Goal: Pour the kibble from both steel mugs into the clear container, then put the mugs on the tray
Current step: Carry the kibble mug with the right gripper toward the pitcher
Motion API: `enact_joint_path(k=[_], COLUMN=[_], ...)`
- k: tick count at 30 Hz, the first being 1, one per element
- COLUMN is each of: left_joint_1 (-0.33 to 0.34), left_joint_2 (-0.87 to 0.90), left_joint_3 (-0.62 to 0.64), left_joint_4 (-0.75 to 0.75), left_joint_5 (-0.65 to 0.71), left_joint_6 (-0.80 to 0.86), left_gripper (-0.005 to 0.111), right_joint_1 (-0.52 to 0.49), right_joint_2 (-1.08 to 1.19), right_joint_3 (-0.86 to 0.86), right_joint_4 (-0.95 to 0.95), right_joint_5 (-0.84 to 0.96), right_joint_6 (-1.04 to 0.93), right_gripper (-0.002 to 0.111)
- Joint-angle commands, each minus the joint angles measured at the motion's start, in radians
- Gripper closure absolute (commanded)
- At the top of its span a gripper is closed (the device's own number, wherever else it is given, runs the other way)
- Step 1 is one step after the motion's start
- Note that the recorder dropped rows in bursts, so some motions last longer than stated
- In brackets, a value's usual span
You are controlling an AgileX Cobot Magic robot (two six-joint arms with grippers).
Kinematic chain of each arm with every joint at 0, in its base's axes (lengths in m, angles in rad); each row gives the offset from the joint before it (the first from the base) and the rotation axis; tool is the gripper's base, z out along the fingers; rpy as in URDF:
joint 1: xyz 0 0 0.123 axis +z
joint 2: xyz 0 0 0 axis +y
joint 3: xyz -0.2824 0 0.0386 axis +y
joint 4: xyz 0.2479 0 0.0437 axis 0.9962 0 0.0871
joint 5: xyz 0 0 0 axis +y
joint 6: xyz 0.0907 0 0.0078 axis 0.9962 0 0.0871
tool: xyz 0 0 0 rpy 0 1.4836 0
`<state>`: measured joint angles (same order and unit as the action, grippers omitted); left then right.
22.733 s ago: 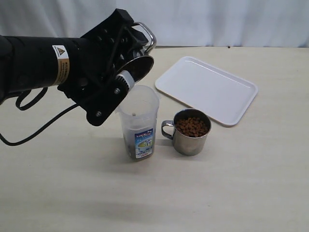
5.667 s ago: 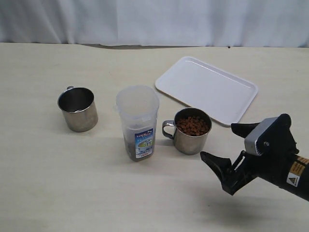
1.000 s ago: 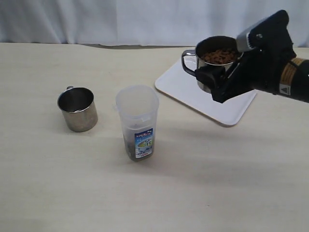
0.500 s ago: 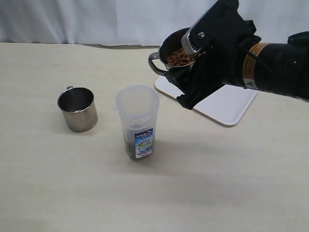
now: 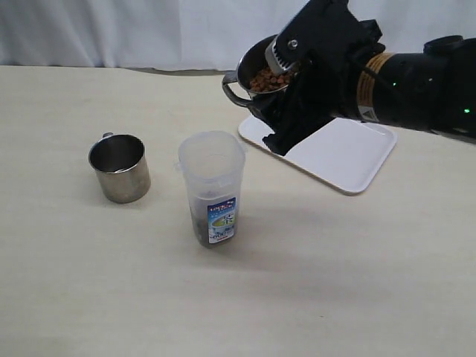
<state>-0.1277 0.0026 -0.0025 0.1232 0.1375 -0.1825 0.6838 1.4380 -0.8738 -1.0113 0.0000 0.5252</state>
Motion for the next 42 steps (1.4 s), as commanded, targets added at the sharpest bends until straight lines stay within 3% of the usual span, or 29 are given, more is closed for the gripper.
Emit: enact_joint_path(k=[1,12,17,22,39,42], left_joint_1=[0.0,0.0,0.0,0.0,0.0,0.0], left_joint_2=[-0.003,-0.003,-0.003,-0.003,-0.003,-0.003], left_joint_3=[0.003,0.003,0.003,0.003,0.003,0.003], left_joint_4=[-0.006,-0.006,-0.004,-0.004,-0.004,-0.004], left_joint_5=[-0.012,-0.012,-0.012,-0.012,-0.012,-0.012], left_joint_6=[-0.002,-0.002,-0.002,-0.002,-0.002,-0.002], left_gripper=[0.107,0.107,0.107,0.107,0.107,0.107], right_joint_1=[0.002,0.002,0.002,0.005,0.005,0.005], right_joint_2=[-0.013,-0.013,-0.017,-0.017,-0.017,-0.017], right_joint_3=[-0.01,-0.01,-0.002,0.013,0.053,0.053], right_joint_4=[0.002,0.038,0.515,0.829,0.849,0.921], right_joint_5=[-0.027,0.014,0.029,0.0,-0.163,-0.217], right_joint_6=[0.002,-0.003,-0.49,-0.772,-0.803,-0.867], right_gripper=[0.103,0.103,0.103,0.103,0.103,0.103])
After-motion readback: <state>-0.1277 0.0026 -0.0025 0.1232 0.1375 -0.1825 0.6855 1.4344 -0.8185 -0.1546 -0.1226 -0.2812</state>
